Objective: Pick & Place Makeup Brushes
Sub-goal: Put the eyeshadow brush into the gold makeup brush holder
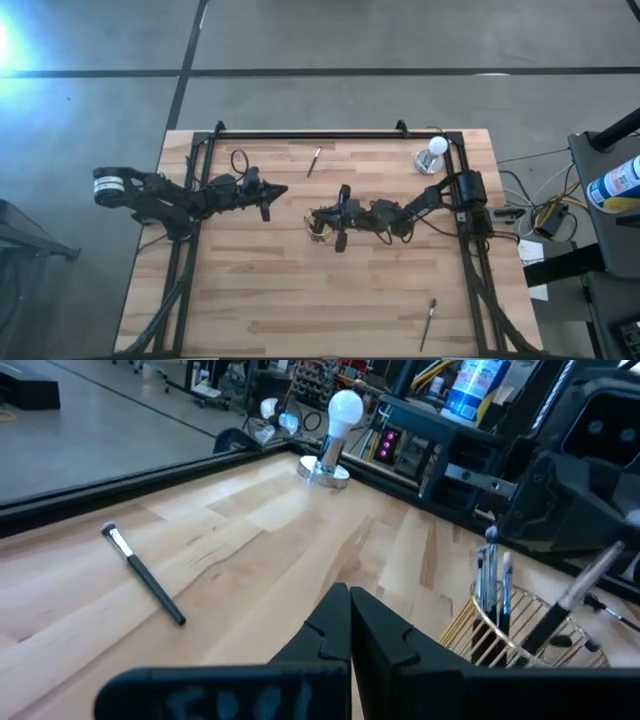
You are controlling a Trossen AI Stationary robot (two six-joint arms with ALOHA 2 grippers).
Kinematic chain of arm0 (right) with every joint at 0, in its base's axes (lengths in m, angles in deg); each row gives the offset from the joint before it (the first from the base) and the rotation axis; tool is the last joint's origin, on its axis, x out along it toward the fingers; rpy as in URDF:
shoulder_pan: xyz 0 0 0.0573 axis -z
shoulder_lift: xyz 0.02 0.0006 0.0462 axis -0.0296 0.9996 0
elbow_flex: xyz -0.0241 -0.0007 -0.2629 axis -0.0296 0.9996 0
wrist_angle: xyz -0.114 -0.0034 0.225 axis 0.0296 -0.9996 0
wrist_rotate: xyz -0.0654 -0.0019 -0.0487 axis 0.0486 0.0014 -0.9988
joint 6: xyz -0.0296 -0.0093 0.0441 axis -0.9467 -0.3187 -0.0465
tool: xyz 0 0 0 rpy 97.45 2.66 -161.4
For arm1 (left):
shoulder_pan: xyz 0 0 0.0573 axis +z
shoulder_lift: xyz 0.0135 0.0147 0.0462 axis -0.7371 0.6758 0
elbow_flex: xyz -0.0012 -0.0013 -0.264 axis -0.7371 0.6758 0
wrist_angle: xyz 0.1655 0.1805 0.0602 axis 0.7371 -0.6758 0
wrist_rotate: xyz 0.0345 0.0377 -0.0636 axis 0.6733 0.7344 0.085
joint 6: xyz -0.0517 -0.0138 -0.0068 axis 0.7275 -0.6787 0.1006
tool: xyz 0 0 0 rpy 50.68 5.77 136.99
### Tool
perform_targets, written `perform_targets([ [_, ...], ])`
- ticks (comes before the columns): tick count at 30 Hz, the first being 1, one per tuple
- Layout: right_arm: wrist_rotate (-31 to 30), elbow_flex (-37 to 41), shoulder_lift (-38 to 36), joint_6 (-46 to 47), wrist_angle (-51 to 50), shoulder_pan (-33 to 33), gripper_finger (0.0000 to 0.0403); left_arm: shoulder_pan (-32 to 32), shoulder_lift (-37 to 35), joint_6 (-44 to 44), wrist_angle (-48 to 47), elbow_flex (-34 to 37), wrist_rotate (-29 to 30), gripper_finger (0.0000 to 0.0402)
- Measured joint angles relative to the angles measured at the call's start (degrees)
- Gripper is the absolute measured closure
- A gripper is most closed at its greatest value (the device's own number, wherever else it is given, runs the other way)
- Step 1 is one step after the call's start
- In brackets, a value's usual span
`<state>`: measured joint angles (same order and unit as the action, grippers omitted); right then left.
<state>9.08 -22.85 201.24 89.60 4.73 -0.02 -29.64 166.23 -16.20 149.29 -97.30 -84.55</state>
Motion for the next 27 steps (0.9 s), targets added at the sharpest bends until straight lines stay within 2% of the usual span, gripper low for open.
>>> perform_targets([
  [9, -3.01, 0.22, 0.00, 3.19, -2.74, 0.70, 0.0387, 0.04, 0.02, 0.17, -0.92, -0.61, 0.28, 0.0402],
  [19, -4.36, 0.26, -1.65, 3.26, -3.44, 0.63, 0.0307, 0.17, 0.02, 1.97, -4.70, -3.05, 0.28, 0.0402],
  [22, -4.19, 0.40, -4.12, 3.16, -7.56, 0.63, 0.0289, 0.46, 0.02, 1.97, -5.70, -4.02, 0.26, 0.0402],
  [27, -3.74, 0.52, -10.02, 2.30, -19.90, 0.63, 0.0277, 0.59, 0.00, 1.92, -8.58, -5.62, 0.26, 0.0402],
])
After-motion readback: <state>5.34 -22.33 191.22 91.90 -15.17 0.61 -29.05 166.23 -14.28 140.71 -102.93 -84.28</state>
